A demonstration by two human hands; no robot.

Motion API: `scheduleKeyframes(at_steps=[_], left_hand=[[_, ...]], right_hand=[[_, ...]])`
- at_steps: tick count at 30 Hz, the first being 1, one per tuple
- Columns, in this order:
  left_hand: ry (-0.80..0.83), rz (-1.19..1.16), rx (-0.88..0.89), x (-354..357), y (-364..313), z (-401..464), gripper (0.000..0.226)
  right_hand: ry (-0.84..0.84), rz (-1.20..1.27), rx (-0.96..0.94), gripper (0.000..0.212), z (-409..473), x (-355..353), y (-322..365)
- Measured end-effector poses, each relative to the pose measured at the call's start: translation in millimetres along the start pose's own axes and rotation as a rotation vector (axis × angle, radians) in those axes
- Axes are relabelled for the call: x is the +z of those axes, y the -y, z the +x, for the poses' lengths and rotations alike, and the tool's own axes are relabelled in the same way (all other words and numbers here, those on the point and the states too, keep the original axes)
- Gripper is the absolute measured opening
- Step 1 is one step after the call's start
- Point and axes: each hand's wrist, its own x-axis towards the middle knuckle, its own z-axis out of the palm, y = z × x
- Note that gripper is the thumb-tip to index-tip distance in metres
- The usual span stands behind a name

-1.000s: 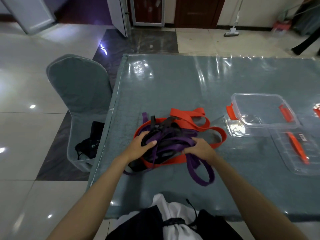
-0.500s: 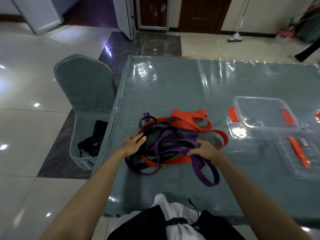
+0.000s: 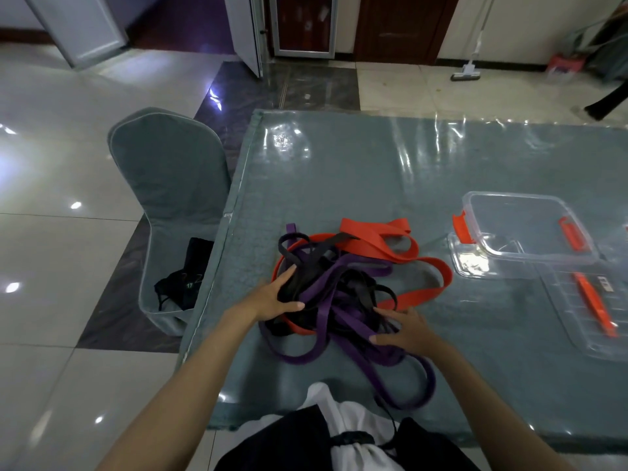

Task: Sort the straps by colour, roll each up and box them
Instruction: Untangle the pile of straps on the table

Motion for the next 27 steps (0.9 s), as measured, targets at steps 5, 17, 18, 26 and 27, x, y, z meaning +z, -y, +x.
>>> scheduleKeyframes(at_steps=[5,17,18,26,27], left_hand=[[-0.091,0.071,-0.031,16.5,-18.6,3.9,0.111],[-0.199,0.353,-0.094,59.5,-68.7,0.0,0.098],[-0.195,0.306,-0.070,59.8,-68.9,0.7,0.100],[-0.229,0.122,0.147,76.8,-77.5,14.0,0.099],[-0.244,0.036,0.176,76.8,-75.6,15.8,0.095]], right_hand=[[-0.294,-0.081,-0.030,0.040,16.5,-9.5,16.4],[-0.314,0.341,-0.199,0.038,53.8,-19.0,79.8],[-0.275,0.360,-0.188,0.045,57.2,-20.2,85.3],[-0.382,0.259,-0.072,0.047,95.2,-16.0,104.5],[-0.362,0.312,-0.074,0.049,99.5,-18.2,105.1]])
